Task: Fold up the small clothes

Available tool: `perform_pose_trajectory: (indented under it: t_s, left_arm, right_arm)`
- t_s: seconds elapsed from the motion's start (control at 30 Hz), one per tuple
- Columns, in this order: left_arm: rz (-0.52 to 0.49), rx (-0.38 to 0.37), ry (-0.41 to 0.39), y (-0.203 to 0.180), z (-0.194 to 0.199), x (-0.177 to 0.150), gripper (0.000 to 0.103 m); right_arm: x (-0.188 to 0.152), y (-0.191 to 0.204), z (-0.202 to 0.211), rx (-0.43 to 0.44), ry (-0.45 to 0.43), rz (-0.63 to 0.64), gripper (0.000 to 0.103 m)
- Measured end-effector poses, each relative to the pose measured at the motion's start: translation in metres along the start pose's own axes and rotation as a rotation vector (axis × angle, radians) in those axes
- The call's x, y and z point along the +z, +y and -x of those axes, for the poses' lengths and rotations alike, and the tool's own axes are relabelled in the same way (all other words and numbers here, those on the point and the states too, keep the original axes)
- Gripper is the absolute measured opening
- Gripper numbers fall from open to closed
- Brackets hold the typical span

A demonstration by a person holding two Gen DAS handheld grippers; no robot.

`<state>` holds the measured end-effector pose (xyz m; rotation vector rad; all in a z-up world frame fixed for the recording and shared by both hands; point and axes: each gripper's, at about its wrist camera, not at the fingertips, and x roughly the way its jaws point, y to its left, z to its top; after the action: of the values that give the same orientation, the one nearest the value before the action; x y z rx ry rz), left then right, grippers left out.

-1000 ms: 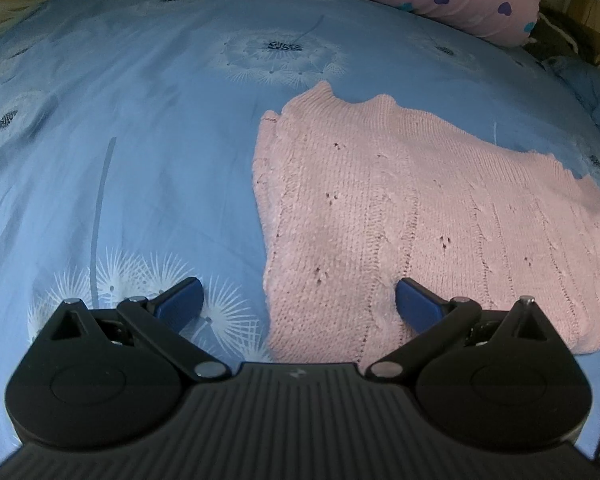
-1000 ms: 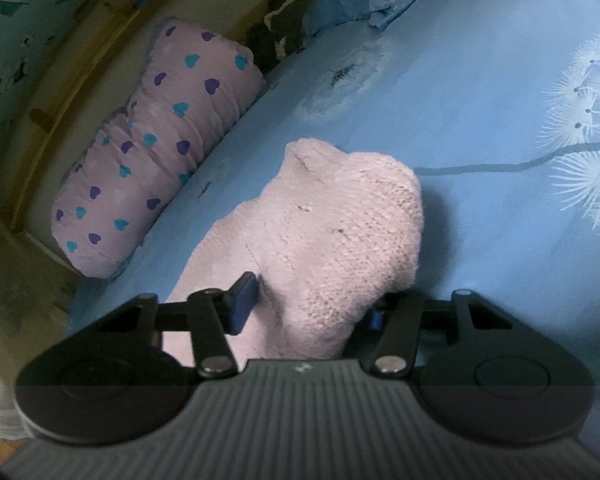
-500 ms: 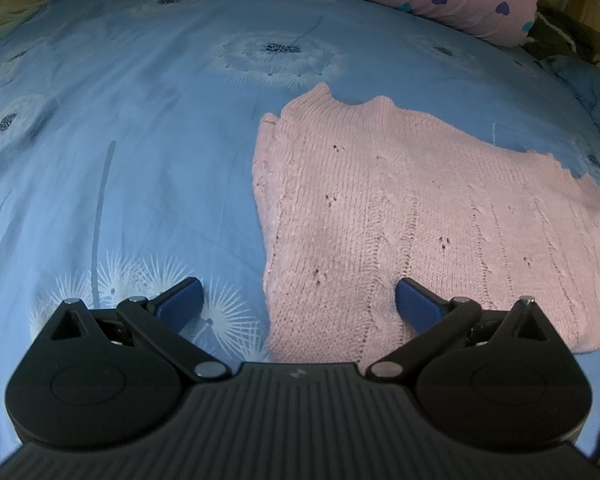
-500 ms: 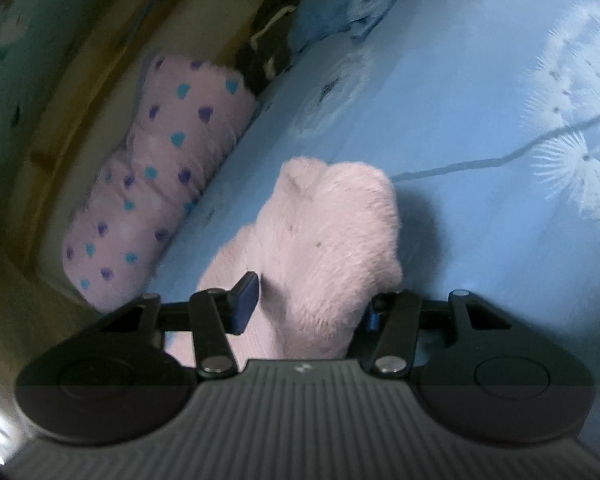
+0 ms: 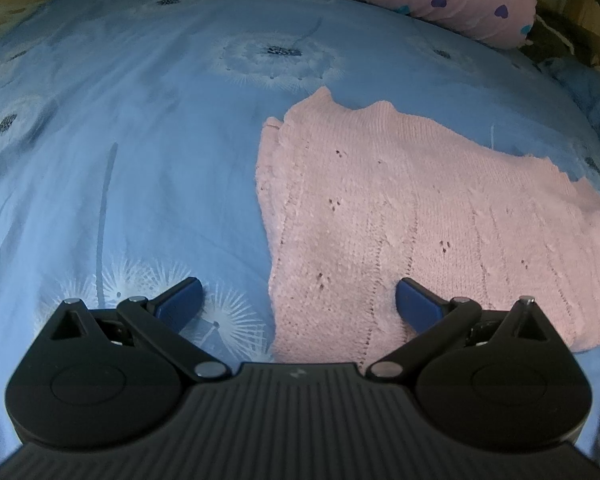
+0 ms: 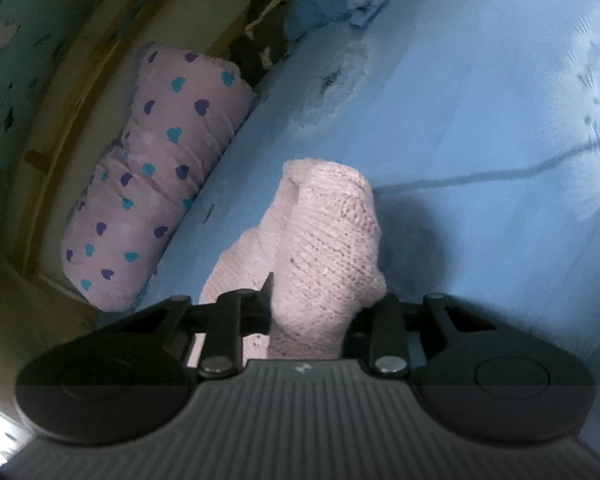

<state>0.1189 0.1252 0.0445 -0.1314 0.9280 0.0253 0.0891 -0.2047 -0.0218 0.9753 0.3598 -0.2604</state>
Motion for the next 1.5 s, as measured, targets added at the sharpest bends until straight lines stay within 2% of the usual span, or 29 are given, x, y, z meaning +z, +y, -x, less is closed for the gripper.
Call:
perform_pose_trajectory:
  t_s: [0.1, 0.43, 0.63, 0.8, 0.9, 1.0, 1.1, 1.3, 1.5]
  left_arm:
    - [0.016, -0.006, 0.003, 0.003, 0.001, 0.001, 0.103]
    - [0.020, -0.009, 0.003, 0.005, 0.002, 0.005, 0.103]
    - [0.043, -0.012, -0.002, 0.013, 0.002, 0.011, 0.103]
    - [0.061, -0.012, -0.008, 0.019, 0.004, 0.013, 0.103]
    - [0.078, 0.020, -0.023, 0.024, 0.005, 0.013, 0.103]
    - [0.103, 0.052, -0.030, 0.033, 0.006, 0.015, 0.103]
    - [0.136, 0.053, -0.029, 0.043, 0.007, 0.015, 0.103]
    - [0.164, 0.054, -0.034, 0.051, 0.009, 0.016, 0.103]
    - [0.194, 0.074, -0.044, 0.057, 0.013, 0.016, 0.103]
  right_arm:
    - [0.003, 0.013, 0.003, 0.017, -0.006, 0.066, 0.029]
    - [0.015, 0.070, 0.011, 0.151, 0.006, 0.211, 0.028]
    - [0.006, 0.116, 0.012, 0.225, 0.028, 0.354, 0.028]
    - [-0.014, 0.154, 0.010, 0.268, 0.055, 0.499, 0.028]
    - [-0.033, 0.178, 0.008, 0.291, 0.079, 0.606, 0.028]
    - [-0.057, 0.197, 0.002, 0.319, 0.126, 0.717, 0.028]
    - [-0.083, 0.209, -0.005, 0.351, 0.181, 0.812, 0.028]
    - [-0.129, 0.208, -0.016, 0.365, 0.278, 0.968, 0.028]
    - [-0.140, 0.204, -0.019, 0.379, 0.295, 1.021, 0.028]
